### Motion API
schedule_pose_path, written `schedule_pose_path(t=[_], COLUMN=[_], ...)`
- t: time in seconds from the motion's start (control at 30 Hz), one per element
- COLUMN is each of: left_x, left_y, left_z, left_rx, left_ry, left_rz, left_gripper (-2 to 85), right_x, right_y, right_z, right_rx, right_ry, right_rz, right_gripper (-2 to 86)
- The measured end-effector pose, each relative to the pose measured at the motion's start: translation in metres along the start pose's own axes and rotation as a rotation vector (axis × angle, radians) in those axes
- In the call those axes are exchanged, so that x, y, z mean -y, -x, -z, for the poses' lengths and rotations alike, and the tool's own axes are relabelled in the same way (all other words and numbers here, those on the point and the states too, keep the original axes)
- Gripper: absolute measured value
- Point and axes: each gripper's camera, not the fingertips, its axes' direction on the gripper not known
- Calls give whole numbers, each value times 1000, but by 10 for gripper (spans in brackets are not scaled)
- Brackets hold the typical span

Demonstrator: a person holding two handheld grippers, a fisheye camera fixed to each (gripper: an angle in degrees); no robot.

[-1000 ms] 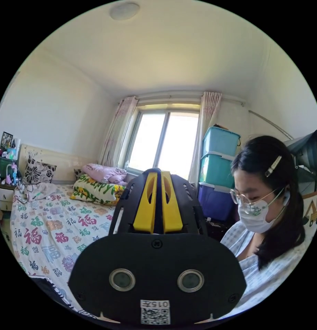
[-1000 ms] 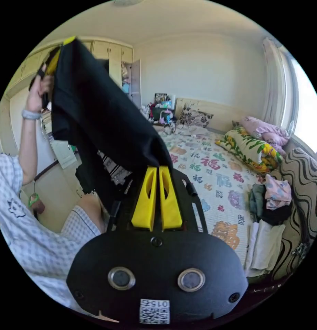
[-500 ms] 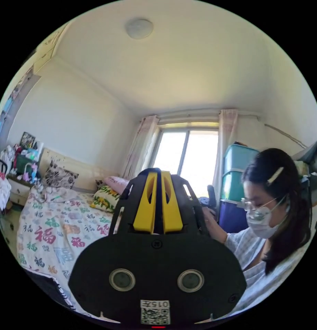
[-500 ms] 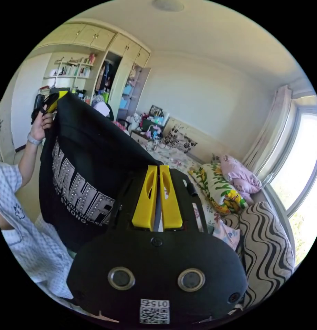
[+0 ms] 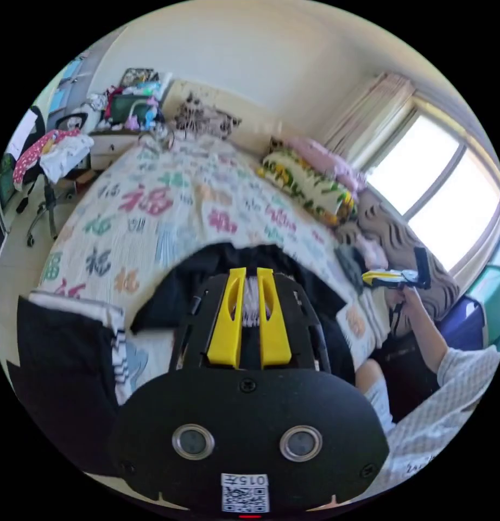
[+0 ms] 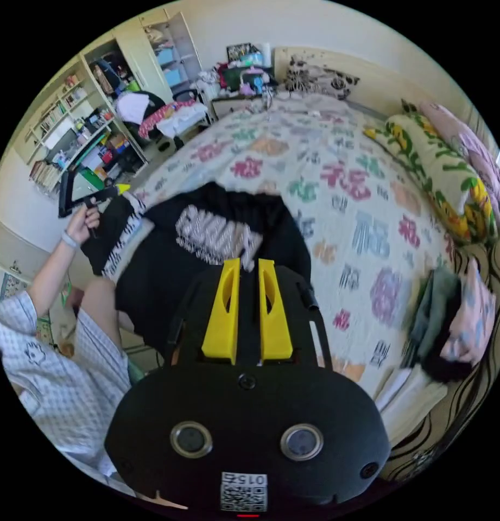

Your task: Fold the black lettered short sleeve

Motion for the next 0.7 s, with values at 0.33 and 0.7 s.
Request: schedule_pose_path(t=[0.33,0.7], left_x=[-99,-101], left_y=[136,176], left_z=[-112,-138], left_rx=[16,173], left_ry=[574,694], left_rz=[243,63], left_gripper=[99,7], right_x=[-182,-209], right_y=[-66,-87], right_z=[-194,-207], right_rx=[299,412], right_ry=[287,245], right_rz=[-428,-418], right_gripper=[88,6])
